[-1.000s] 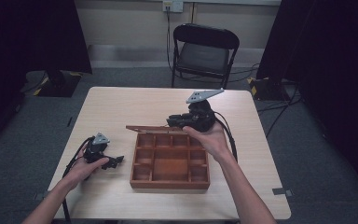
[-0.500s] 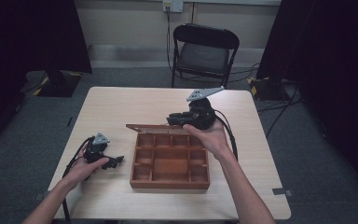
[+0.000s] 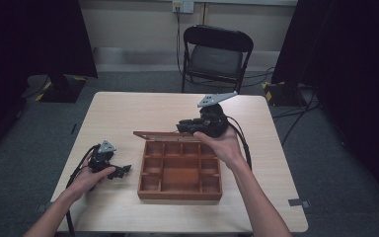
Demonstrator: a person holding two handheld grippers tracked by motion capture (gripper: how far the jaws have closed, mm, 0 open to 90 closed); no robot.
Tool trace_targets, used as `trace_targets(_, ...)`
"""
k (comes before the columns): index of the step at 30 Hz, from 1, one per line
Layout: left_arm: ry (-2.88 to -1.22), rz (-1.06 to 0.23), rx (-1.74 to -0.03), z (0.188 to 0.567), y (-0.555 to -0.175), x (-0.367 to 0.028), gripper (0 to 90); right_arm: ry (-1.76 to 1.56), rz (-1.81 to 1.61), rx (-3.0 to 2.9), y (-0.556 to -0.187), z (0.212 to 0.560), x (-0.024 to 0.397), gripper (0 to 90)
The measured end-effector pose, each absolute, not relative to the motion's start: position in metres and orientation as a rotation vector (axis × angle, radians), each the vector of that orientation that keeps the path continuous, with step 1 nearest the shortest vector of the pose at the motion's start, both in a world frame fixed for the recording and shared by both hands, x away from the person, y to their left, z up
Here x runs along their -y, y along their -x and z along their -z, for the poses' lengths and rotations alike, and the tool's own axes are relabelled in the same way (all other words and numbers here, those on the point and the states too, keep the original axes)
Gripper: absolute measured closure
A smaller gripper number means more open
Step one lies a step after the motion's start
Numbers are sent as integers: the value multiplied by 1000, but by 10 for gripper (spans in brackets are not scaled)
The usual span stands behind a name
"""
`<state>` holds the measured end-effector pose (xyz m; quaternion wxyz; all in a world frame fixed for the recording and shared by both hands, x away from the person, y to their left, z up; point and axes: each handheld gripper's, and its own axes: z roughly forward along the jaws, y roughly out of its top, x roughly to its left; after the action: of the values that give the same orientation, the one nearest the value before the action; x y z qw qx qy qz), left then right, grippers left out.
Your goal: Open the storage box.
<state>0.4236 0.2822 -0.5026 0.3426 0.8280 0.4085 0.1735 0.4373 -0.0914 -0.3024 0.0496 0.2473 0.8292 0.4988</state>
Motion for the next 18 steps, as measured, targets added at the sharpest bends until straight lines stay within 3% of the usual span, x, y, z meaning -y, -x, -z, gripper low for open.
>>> trace_targets(18, -2153, -451, -1062, 503, -424, -282, 0, -758, -1519, -2526, -437, 302, 91, 782)
